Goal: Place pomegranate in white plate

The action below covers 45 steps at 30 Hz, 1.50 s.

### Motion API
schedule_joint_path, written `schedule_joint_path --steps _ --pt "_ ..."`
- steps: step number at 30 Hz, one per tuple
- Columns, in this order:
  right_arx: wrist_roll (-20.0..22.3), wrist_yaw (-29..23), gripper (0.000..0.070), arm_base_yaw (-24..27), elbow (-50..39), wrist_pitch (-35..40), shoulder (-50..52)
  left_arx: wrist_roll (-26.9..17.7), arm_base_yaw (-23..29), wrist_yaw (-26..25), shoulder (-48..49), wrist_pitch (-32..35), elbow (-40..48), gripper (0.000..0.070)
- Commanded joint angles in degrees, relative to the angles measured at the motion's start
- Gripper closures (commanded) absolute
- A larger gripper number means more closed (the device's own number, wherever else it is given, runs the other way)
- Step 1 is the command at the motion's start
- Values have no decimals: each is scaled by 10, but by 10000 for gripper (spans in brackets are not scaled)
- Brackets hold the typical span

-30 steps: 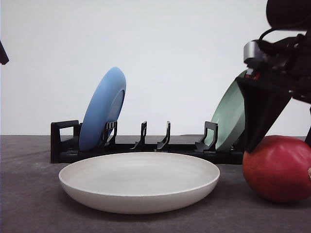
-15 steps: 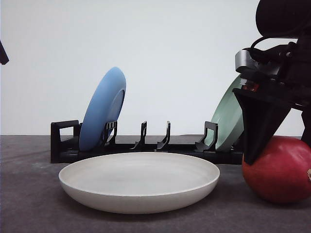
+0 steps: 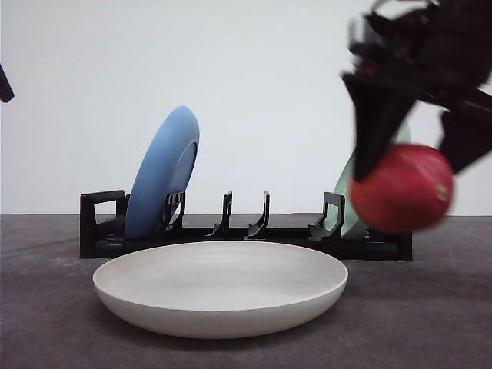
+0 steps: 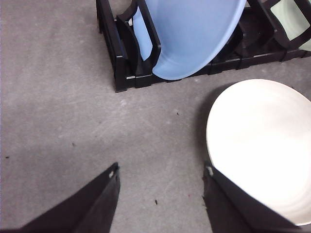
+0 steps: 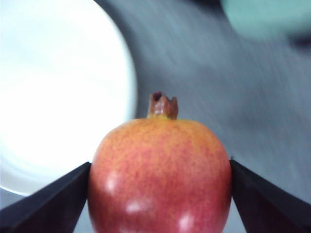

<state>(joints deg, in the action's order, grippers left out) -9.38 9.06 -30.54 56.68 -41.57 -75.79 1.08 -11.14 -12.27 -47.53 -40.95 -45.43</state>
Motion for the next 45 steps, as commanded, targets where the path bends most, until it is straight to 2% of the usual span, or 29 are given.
schedule_joint_path --steps 1,6,12,21,32,39,45 --pt "12 4 180 -15 11 21 -6 -2 -1 -3 -3 2 -8 387" --pt "15 16 179 -59 11 86 -28 -2 -1 -3 -3 2 -8 387" --pt "60 16 179 -109 11 164 -83 -2 -1 -3 -3 2 -8 387" --pt "60 18 179 -148 11 262 -159 -2 -1 -3 -4 3 -8 387" --pt "56 14 173 -159 11 271 -194 -2 -1 -3 -4 3 -8 387" --pt "49 15 71 -159 11 273 -194 -2 -1 -3 -4 3 -8 387" --pt "47 17 66 -161 22 264 -180 -2 -1 -3 -4 3 -8 387"
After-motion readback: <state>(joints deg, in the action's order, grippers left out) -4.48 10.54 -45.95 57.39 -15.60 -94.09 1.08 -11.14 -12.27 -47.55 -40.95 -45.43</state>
